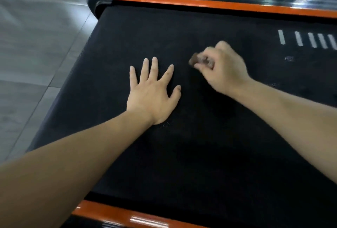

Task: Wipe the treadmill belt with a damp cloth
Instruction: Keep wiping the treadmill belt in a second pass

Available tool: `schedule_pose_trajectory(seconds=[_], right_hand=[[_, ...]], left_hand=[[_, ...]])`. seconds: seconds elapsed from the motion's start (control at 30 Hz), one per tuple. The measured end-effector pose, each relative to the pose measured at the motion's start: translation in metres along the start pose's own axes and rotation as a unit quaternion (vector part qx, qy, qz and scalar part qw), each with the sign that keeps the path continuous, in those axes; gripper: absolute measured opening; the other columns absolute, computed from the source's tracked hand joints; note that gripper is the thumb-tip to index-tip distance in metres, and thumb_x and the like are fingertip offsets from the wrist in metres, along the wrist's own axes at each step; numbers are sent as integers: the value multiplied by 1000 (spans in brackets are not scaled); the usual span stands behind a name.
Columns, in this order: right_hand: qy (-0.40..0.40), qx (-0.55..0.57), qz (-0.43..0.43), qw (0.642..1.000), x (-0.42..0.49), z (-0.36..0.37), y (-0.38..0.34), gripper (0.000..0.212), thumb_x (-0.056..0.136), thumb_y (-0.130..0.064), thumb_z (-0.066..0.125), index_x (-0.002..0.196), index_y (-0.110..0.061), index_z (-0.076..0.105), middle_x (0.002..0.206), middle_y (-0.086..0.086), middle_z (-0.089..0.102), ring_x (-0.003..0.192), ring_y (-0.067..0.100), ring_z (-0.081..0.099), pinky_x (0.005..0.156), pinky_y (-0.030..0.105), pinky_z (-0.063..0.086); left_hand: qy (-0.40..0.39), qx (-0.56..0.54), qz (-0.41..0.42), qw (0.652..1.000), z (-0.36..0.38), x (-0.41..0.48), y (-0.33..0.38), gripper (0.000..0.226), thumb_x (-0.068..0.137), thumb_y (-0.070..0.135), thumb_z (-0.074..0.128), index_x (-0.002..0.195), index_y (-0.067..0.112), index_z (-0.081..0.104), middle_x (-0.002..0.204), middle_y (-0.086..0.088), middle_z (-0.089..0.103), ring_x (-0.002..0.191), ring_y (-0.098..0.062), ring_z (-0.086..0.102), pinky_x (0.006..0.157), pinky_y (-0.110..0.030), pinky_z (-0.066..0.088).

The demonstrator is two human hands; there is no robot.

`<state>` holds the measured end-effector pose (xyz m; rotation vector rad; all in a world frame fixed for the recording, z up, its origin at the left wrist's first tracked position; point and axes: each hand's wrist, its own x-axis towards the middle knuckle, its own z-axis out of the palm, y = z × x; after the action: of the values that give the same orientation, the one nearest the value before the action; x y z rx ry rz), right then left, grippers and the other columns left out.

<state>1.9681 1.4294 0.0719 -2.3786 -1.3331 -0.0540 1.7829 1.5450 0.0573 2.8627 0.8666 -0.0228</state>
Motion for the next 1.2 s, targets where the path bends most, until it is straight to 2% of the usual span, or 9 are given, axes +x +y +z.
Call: schedule_pose_trajectory(seconds=[0.07,0.2,0.37,0.5,0.67,0.77,0.93,1.07,1.2], right_hand=[[-20,-7,-32,999,9,-1,8,25,89,-44,67,99,-20,67,91,1,49,76,20,53,63,30,38],[93,-54,168,980,58,-8,37,30,91,-46,61,105,-20,65,106,12,54,97,36,59,72,36,41],[17,-26,-29,999,50,18,3,29,90,-45,65,101,-19,65,92,5,51,78,22,51,65,31,38],[108,-60,160,979,101,6,42,30,94,-44,60,108,-18,64,108,11,57,95,31,59,72,35,40],[35,-55,9,998,101,21,24,29,92,-44,64,107,-18,64,102,8,55,86,23,54,70,36,44],[96,-51,159,981,130,10,46,30,93,-45,60,107,-19,65,110,9,61,98,28,59,75,37,44],[55,-57,31,996,130,30,21,30,93,-44,61,108,-18,65,101,5,53,88,24,54,72,35,42],[114,-94,187,971,147,12,48,34,94,-46,57,115,-21,64,118,13,58,105,35,58,76,38,41],[51,-78,34,995,130,26,25,30,94,-44,60,108,-18,64,102,8,55,88,27,55,71,36,43]], left_hand=[[6,-7,30,1000,2,1,-2,67,101,60,17,162,34,12,171,-10,-1,157,-27,-12,125,-53,-9],[21,-8,50,998,5,3,-1,68,100,62,13,162,33,10,171,-8,-2,156,-26,-14,125,-53,-9],[27,-4,48,998,9,7,-2,72,98,66,13,162,34,13,171,-8,3,157,-27,-9,125,-53,-6],[26,-2,50,998,9,7,-2,72,98,67,11,162,35,9,171,-7,-1,157,-26,-12,125,-54,-5],[33,-2,51,998,10,6,-2,72,98,67,12,162,34,13,171,-8,3,157,-26,-9,125,-54,-3],[38,-3,56,998,10,6,-1,72,98,67,13,162,33,14,171,-8,5,157,-27,-7,125,-55,-2],[42,-3,52,998,10,6,-2,72,98,67,14,162,34,15,171,-8,5,157,-27,-7,126,-55,-2],[47,-1,57,997,11,6,0,72,98,66,14,162,32,16,171,-9,6,157,-28,-6,125,-55,-1],[44,5,55,997,10,5,1,72,98,65,14,162,32,16,171,-10,6,157,-29,-6,125,-55,-2]])
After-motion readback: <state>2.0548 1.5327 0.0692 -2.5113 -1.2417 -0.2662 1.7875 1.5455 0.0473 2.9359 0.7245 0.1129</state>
